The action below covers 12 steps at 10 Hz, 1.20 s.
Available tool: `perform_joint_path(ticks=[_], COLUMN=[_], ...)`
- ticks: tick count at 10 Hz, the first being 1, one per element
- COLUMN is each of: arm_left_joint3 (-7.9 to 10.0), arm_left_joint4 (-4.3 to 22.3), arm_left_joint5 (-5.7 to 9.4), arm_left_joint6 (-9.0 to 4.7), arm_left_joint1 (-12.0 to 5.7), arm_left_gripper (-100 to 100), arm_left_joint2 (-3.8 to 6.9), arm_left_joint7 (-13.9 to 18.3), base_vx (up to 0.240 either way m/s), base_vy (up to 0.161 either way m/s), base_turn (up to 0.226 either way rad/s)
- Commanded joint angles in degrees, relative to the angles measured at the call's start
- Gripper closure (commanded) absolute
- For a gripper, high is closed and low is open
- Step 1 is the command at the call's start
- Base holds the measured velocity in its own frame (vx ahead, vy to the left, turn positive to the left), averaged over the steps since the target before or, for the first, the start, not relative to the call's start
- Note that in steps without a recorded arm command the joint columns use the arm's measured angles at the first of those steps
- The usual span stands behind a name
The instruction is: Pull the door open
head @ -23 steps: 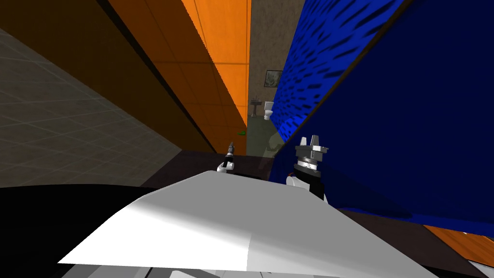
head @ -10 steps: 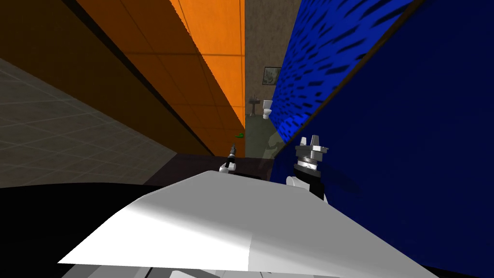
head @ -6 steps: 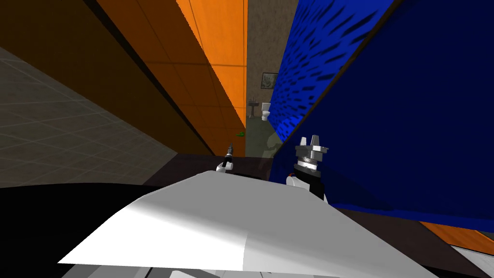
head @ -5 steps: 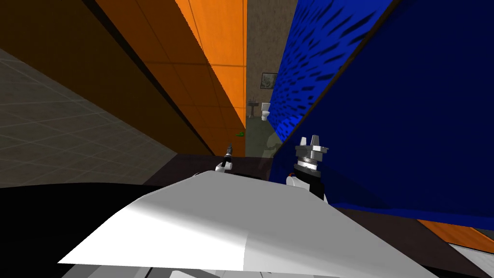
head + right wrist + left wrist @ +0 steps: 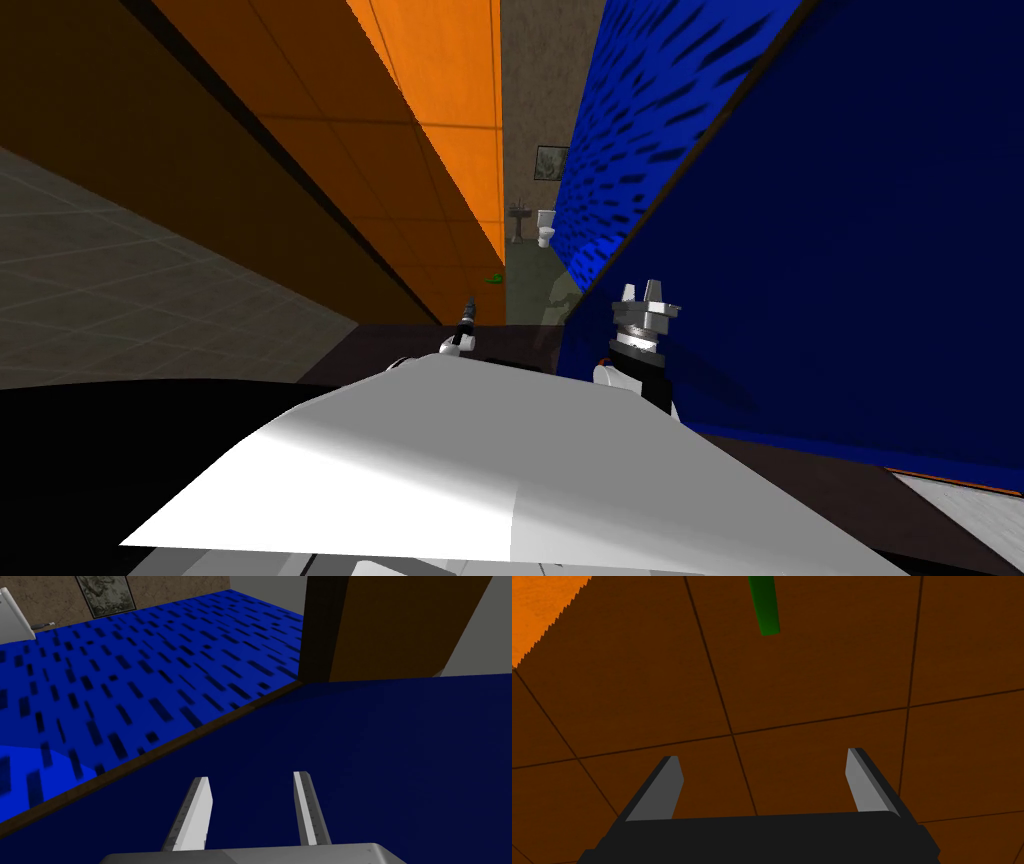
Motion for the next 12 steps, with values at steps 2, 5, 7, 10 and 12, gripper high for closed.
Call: perform_joint_path(ticks=[2, 5, 7, 10, 12], arm_left_joint3=[0.63, 0.99, 1.16, 1.38, 1.50], arm_left_joint4=[-0.40, -0.38, -0.38, -0.38, -0.38], arm_left_joint5=[0.32, 0.84, 1.12, 1.50, 1.72], arm_left_joint6=[-0.11, -0.32, -0.42, -0.53, -0.59], arm_left_joint1=[0.37, 0.27, 0.20, 0.11, 0.06], arm_left_gripper=[-100, -100, -100, -100, -100], arm_left_joint2=[-0.49, -2.14, -3.10, -4.43, -5.21], arm_left_joint7=[0.41, 0.45, 0.45, 0.44, 0.42], base_vx=[0.174, 0.184, 0.200, 0.198, 0.188], base_vy=[0.023, 0.015, -0.006, -0.008, -0.023], base_turn=[-0.160, -0.037, -0.013, 0.015, 0.023])
